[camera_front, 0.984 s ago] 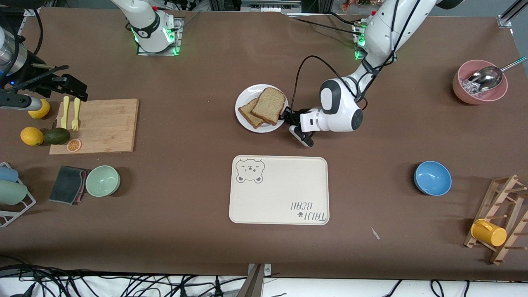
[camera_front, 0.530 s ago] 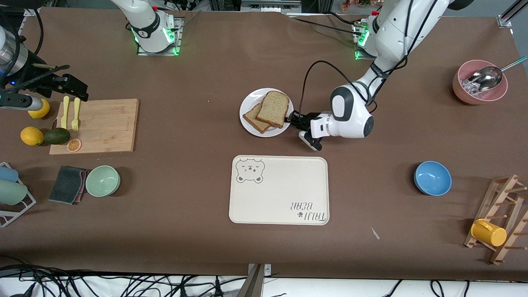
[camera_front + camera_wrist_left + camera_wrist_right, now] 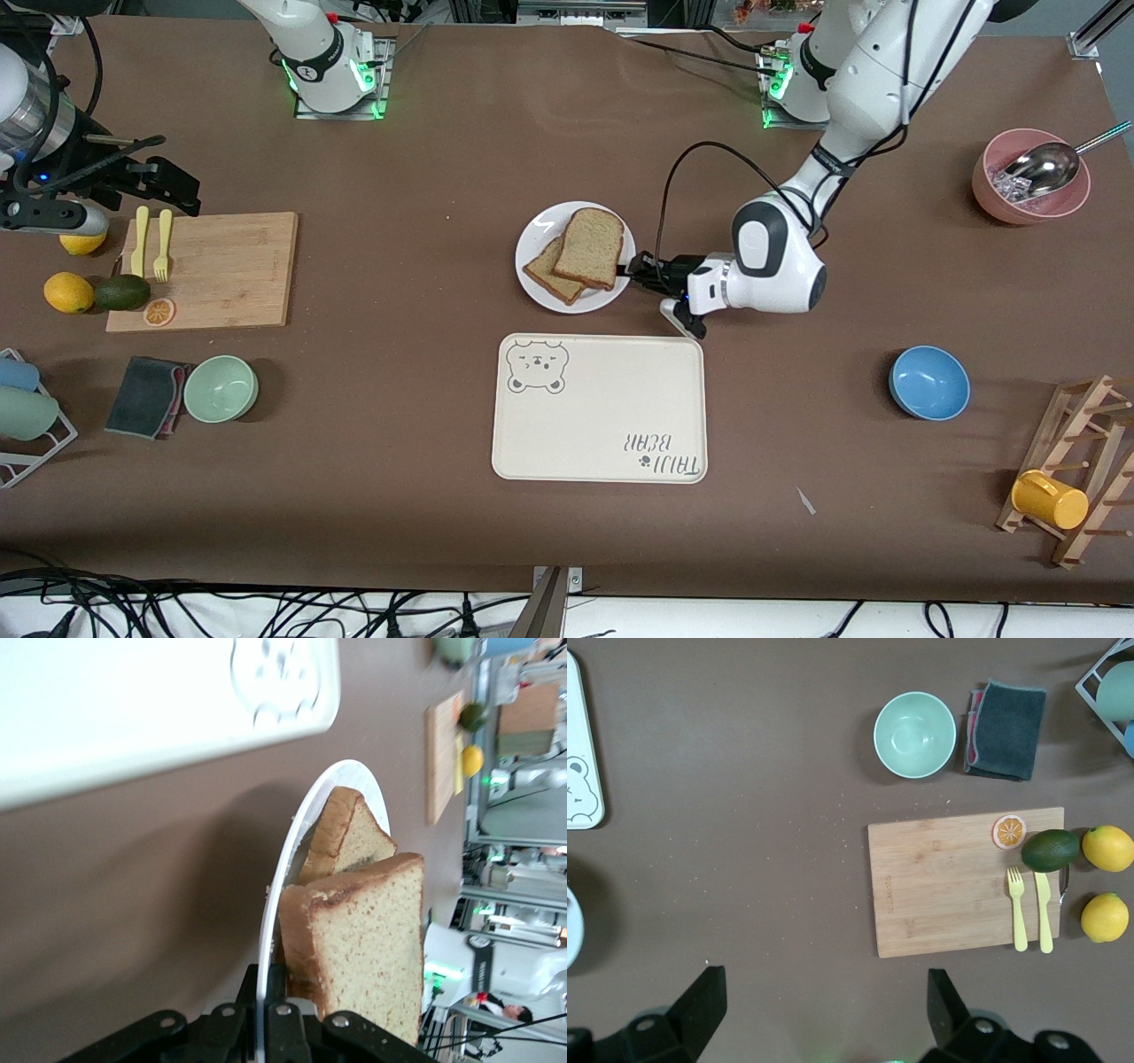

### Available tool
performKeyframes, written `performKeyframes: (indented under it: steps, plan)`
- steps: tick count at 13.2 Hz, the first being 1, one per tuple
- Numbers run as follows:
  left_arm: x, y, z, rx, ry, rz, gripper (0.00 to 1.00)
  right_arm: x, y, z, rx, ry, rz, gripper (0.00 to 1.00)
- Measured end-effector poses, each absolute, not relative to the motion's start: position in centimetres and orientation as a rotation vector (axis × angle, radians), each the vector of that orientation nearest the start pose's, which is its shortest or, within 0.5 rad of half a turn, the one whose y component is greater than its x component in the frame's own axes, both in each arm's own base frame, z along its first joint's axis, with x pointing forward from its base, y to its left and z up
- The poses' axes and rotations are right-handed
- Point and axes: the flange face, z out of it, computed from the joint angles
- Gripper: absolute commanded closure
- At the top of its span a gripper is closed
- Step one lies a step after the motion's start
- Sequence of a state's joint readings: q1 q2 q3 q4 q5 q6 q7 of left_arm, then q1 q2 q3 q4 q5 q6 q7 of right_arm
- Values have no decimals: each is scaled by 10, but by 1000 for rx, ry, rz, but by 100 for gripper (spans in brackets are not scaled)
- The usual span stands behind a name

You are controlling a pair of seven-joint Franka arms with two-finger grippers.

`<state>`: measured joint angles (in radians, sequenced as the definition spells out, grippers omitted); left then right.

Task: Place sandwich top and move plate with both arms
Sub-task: 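Slide the plate with the left gripper onto the cream tray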

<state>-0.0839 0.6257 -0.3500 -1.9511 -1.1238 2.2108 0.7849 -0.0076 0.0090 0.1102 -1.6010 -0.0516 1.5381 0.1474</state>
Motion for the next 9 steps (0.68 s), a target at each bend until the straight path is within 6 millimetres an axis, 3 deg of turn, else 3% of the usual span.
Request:
performKeyframes:
  steps: [5, 9]
  plan:
    - [600, -240, 213, 2073, -225, -77, 100, 550, 50, 603, -3198, 72, 104, 0]
    - [650, -228, 209, 2062, -75, -59, 100, 550, 50, 603, -3198, 73, 104, 0]
